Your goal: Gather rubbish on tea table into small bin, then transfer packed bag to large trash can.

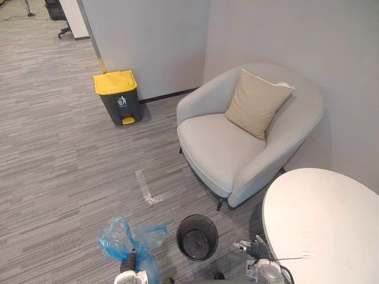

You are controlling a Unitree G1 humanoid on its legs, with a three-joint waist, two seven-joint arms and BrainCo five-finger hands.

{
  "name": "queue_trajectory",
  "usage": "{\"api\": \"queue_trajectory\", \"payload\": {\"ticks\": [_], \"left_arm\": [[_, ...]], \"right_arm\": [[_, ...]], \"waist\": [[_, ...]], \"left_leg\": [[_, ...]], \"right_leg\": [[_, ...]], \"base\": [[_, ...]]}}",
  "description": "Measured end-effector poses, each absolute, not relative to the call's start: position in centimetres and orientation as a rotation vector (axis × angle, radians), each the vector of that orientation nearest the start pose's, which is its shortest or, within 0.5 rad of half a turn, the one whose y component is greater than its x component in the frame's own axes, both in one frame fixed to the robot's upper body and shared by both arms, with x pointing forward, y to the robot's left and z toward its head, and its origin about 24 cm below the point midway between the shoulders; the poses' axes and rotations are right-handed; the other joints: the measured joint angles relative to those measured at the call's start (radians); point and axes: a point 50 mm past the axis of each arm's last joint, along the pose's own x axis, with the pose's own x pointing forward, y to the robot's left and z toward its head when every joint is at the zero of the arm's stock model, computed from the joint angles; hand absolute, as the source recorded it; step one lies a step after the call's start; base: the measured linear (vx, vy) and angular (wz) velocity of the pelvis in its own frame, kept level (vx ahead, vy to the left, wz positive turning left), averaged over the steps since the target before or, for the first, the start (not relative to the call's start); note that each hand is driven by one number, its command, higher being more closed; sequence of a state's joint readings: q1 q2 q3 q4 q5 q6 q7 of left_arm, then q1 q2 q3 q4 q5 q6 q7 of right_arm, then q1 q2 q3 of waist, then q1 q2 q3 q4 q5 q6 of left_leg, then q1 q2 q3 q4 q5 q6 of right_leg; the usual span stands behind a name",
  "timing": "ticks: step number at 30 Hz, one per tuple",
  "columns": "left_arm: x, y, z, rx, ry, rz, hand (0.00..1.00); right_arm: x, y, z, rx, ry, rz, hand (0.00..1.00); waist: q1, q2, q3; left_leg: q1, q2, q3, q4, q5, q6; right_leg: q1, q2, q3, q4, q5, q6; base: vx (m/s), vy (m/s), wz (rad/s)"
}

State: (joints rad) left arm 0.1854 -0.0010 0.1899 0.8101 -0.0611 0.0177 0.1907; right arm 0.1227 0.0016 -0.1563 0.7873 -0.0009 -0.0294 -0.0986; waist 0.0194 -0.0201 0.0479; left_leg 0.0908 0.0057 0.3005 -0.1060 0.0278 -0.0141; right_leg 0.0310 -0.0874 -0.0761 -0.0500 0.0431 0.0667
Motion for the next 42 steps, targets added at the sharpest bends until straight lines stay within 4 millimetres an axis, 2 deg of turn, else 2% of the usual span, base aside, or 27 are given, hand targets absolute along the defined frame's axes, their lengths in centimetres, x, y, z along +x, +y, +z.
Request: {"api": "queue_trajectory", "payload": {"ticks": [4,6,7,8,9,10,11,12,14,17,18,20,21,22,24,25,26,27,28,30,31,32,33,35,37,38,42], "left_arm": [[10.6,19.5,-14.7,-0.061,0.984,0.444,1.0],[11.0,19.6,-14.5,-0.059,0.972,0.446,1.0],[11.9,19.7,-14.2,-0.059,0.946,0.443,1.0],[12.0,19.5,-14.2,-0.071,0.942,0.448,1.0],[12.3,19.2,-14.1,-0.078,0.934,0.446,1.0],[12.4,19.3,-14.0,-0.078,0.927,0.446,1.0],[12.4,19.3,-14.0,-0.077,0.927,0.447,1.0],[12.4,19.4,-14.0,-0.076,0.924,0.449,1.0],[12.6,19.5,-13.8,-0.075,0.909,0.451,1.0],[12.8,19.3,-13.7,-0.079,0.9,0.451,1.0],[13.1,18.6,-13.8,-0.096,0.906,0.44,1.0],[13.1,17.8,-13.8,-0.111,0.908,0.431,1.0],[13.1,17.6,-13.9,-0.105,0.911,0.421,1.0],[12.8,17.7,-13.9,-0.104,0.919,0.432,1.0],[13.5,17.9,-13.7,-0.103,0.897,0.433,1.0],[13.7,17.7,-13.6,-0.106,0.893,0.427,1.0],[13.7,17.7,-13.6,-0.104,0.893,0.426,1.0],[14.0,17.4,-13.6,-0.098,0.89,0.408,1.0],[14.1,17.2,-13.5,-0.092,0.888,0.394,1.0],[14.2,17.0,-13.5,-0.084,0.89,0.374,1.0],[14.3,16.9,-13.5,-0.084,0.889,0.371,1.0],[14.5,17.0,-13.6,-0.074,0.892,0.36,1.0],[14.2,17.3,-13.7,-0.06,0.901,0.364,1.0],[13.6,18.0,-13.9,-0.007,0.928,0.351,1.0],[13.6,18.1,-13.9,0.002,0.929,0.345,1.0],[13.5,18.4,-13.9,0.01,0.932,0.348,1.0],[12.8,19.0,-14.2,0.025,0.956,0.36,1.0]], "right_arm": [[13.9,-18.2,-13.6,0.017,0.868,-0.271,0.0],[14.4,-18.0,-13.4,0.014,0.857,-0.275,0.0],[14.4,-17.4,-13.4,0.013,0.858,-0.277,0.0],[14.4,-17.5,-13.4,0.012,0.858,-0.281,0.0],[14.5,-17.0,-13.5,0.013,0.859,-0.272,0.0],[13.8,-16.7,-13.8,0.018,0.883,-0.269,0.0],[13.5,-16.5,-13.9,0.021,0.892,-0.269,0.0],[13.1,-16.4,-14.2,0.021,0.911,-0.268,0.0],[13.3,-16.4,-14.2,0.017,0.913,-0.274,0.0],[14.3,-16.4,-13.9,0.008,0.889,-0.28,0.0],[15.2,-16.8,-13.5,-0.007,0.864,-0.284,0.0],[14.6,-17.1,-13.7,-0.014,0.882,-0.295,0.0],[14.1,-17.4,-13.9,-0.023,0.896,-0.304,0.0],[14.2,-17.3,-13.9,-0.024,0.898,-0.312,0.0],[14.2,-17.4,-13.9,-0.026,0.901,-0.328,0.0],[14.1,-17.6,-14.0,-0.027,0.91,-0.344,0.0],[14.0,-17.7,-14.0,-0.025,0.912,-0.35,0.0],[13.8,-17.8,-14.2,-0.016,0.926,-0.363,0.0],[13.5,-17.8,-14.3,-0.01,0.936,-0.372,0.0],[13.0,-18.2,-14.5,0.0,0.95,-0.398,0.0],[12.8,-18.4,-14.5,0.003,0.953,-0.408,0.0],[12.8,-18.6,-14.6,0.018,0.964,-0.429,0.0],[12.7,-18.3,-14.6,0.029,0.97,-0.429,0.0],[12.3,-17.7,-14.9,0.04,0.995,-0.421,0.0],[12.1,-17.7,-15.1,0.042,1.006,-0.423,0.0],[12.1,-17.7,-15.1,0.043,1.007,-0.42,0.0],[12.7,-17.6,-14.9,0.046,0.995,-0.418,0.0]], "waist": [[0.026,-0.002,0.028],[0.027,-0.011,0.041],[0.028,-0.022,0.045],[0.034,-0.015,0.048],[0.035,-0.006,0.052],[0.036,-0.007,0.052],[0.036,-0.014,0.047],[0.037,-0.034,0.04],[0.04,-0.055,0.041],[0.058,-0.049,0.042],[0.058,-0.001,0.06],[0.049,0.019,0.063],[0.045,0.041,0.059],[0.038,0.04,0.059],[0.039,0.024,0.072],[0.037,0.019,0.075],[0.035,0.018,0.075],[0.033,0.013,0.079],[0.03,0.011,0.08],[0.021,0.006,0.08],[0.018,0.017,0.075],[0.013,0.012,0.078],[0.014,0.005,0.073],[0.018,-0.015,0.061],[0.017,-0.017,0.06],[0.02,-0.02,0.058],[0.025,-0.022,0.057]], "left_leg": [[-0.028,0.003,0.047,0.004,0.0,0.003],[-0.059,0.005,0.048,0.036,-0.007,0.012],[-0.118,0.023,0.056,0.111,-0.025,0.031],[-0.135,0.039,0.06,0.118,-0.029,0.036],[-0.145,0.063,0.046,0.154,-0.047,0.039],[-0.149,0.07,0.024,0.197,-0.053,0.034],[-0.156,0.071,0.014,0.211,-0.056,0.034],[-0.176,0.068,-0.009,0.252,-0.061,0.032],[-0.215,0.066,-0.037,0.303,-0.061,0.031],[-0.257,0.078,-0.056,0.316,-0.036,-0.011],[-0.275,0.095,-0.082,0.316,-0.013,-0.02],[-0.293,0.107,-0.121,0.287,0.025,-0.028],[-0.306,0.115,-0.143,0.25,0.048,-0.047],[-0.312,0.128,-0.119,0.211,0.045,-0.053],[-0.341,0.153,-0.055,0.336,0.028,-0.042],[-0.332,0.163,-0.033,0.436,-0.037,-0.028],[-0.329,0.165,-0.029,0.459,-0.06,-0.026],[-0.311,0.184,0.003,0.525,-0.127,-0.037],[-0.279,0.199,0.03,0.565,-0.171,-0.043],[-0.217,0.221,0.074,0.568,-0.211,-0.041],[-0.188,0.223,0.093,0.518,-0.226,-0.061],[-0.153,0.184,0.1,0.381,-0.216,-0.092],[-0.149,0.165,0.096,0.344,-0.202,-0.083],[-0.141,0.101,0.08,0.296,-0.171,-0.057],[-0.141,0.086,0.07,0.293,-0.172,-0.051],[-0.142,0.065,0.066,0.283,-0.169,-0.036],[-0.153,0.032,0.059,0.301,-0.197,-0.009]], "right_leg": [[-0.072,0.001,0.034,0.054,0.0,0.0],[-0.096,-0.003,0.035,0.074,0.0,0.001],[-0.133,-0.003,0.053,0.093,0.016,0.024],[-0.147,0.002,0.054,0.131,-0.008,0.024],[-0.185,0.002,0.041,0.347,-0.1,-0.007],[-0.174,-0.014,0.045,0.48,-0.163,0.011],[-0.164,-0.022,0.048,0.508,-0.177,0.02],[-0.131,-0.041,0.065,0.555,-0.223,0.042],[-0.091,-0.04,0.097,0.531,-0.273,0.042],[-0.038,-0.025,0.072,0.371,-0.336,-0.003],[-0.034,-0.002,0.036,0.358,-0.326,-0.019],[-0.052,0.018,0.004,0.361,-0.32,-0.029],[-0.065,0.032,-0.037,0.362,-0.305,-0.048],[-0.081,0.027,-0.079,0.344,-0.284,-0.07],[-0.102,0.011,-0.124,0.342,-0.26,-0.09],[-0.103,-0.002,-0.158,0.343,-0.25,-0.094],[-0.104,-0.007,-0.171,0.343,-0.247,-0.094],[-0.108,-0.02,-0.212,0.34,-0.235,-0.095],[-0.104,-0.04,-0.249,0.338,-0.228,-0.088],[-0.097,-0.06,-0.294,0.321,-0.211,-0.063],[-0.099,-0.064,-0.311,0.31,-0.199,-0.05],[-0.101,-0.073,-0.322,0.277,-0.17,-0.016],[-0.098,-0.076,-0.319,0.252,-0.15,-0.02],[-0.07,-0.106,-0.322,0.174,-0.096,0.011],[-0.056,-0.113,-0.319,0.156,-0.079,0.015],[-0.048,-0.124,-0.31,0.132,-0.064,0.021],[-0.068,-0.159,-0.306,0.172,-0.091,0.043]], "base": [[-0.06,0.008,-0.27],[-0.08,0.008,-0.04],[-0.09,0.001,-0.04],[-0.09,0.002,0.01],[0.01,-0.009,0.14],[0.05,-0.023,0.29],[0.08,-0.083,0.47],[0.02,-0.11,0.45],[-0.07,-0.2,0.55],[-0.21,-0.22,0.18],[-0.36,-0.229,0.24],[-0.28,-0.156,0.6],[-0.26,-0.14,0.89],[-0.31,-0.149,0.82],[-0.2,-0.073,0.78],[-0.15,-0.041,0.71],[-0.14,0.009,0.86],[-0.16,0.058,0.89],[-0.17,0.078,0.91],[-0.13,0.119,0.87],[-0.19,0.305,1.03],[-0.15,0.29,0.68],[-0.15,0.332,0.56],[-0.05,0.217,0.32],[-0.04,0.145,0.25],[-0.06,0.14,0.14],[-0.05,0.12,0.05]]}}
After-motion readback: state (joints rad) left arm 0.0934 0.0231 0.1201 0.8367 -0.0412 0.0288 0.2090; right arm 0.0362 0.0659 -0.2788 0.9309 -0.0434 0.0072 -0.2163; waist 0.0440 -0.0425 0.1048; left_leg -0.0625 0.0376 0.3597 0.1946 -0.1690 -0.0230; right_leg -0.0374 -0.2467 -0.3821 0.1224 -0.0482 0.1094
